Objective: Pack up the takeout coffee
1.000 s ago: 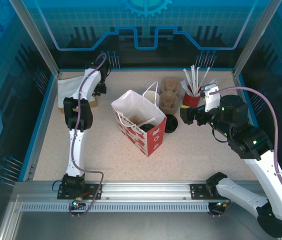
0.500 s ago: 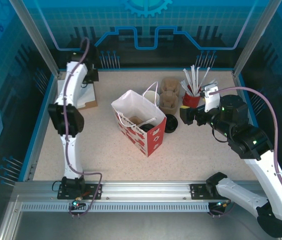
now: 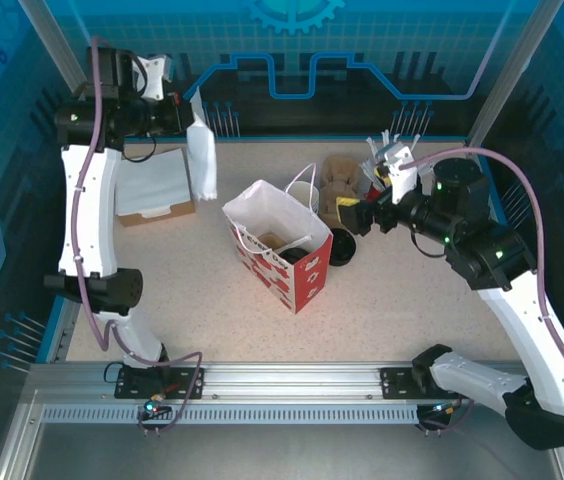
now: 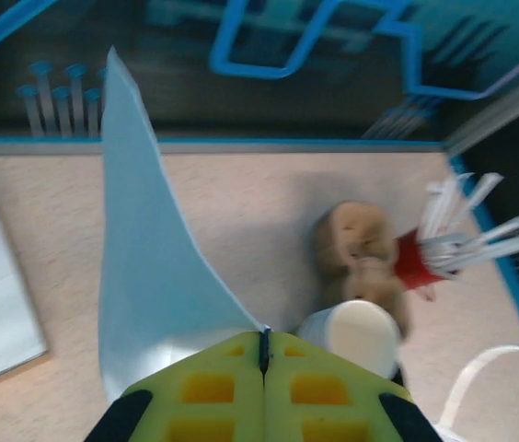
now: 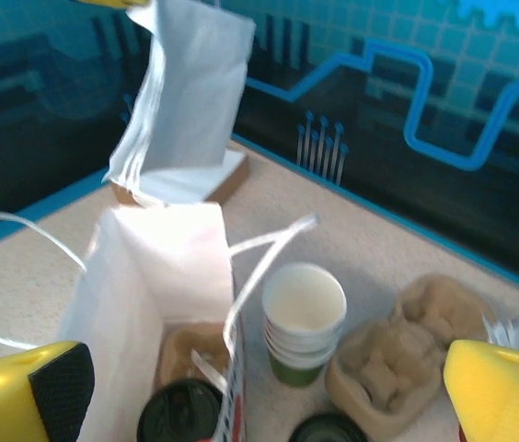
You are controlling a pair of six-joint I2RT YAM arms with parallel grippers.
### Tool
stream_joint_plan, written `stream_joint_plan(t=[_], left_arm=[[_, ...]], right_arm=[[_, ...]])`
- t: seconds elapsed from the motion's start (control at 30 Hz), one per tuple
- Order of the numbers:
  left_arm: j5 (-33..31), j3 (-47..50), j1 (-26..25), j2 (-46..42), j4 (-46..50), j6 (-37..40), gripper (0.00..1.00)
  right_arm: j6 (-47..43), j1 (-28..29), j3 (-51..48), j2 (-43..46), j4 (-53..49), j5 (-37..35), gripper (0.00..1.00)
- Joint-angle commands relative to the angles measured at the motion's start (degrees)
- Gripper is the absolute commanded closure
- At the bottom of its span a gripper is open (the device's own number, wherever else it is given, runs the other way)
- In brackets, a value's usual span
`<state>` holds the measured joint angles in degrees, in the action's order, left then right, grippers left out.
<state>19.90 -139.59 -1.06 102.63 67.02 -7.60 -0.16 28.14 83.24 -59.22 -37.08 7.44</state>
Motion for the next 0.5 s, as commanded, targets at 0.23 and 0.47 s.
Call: stream_joint_plan(t=[0.23, 0.47], left_arm=[[13.69, 2.87, -2.58, -9.28, -11.22, -18.24, 1.0], [15.71, 6.11, -3.69, -12.75, -14.7, -23.16, 1.0]], right_arm=[[-3.49, 11.36, 17.53, -13.08, 4.02, 3.02, 0.0], [3.6, 14.3, 37.03, -30.28, -0.38, 2.31, 0.0]])
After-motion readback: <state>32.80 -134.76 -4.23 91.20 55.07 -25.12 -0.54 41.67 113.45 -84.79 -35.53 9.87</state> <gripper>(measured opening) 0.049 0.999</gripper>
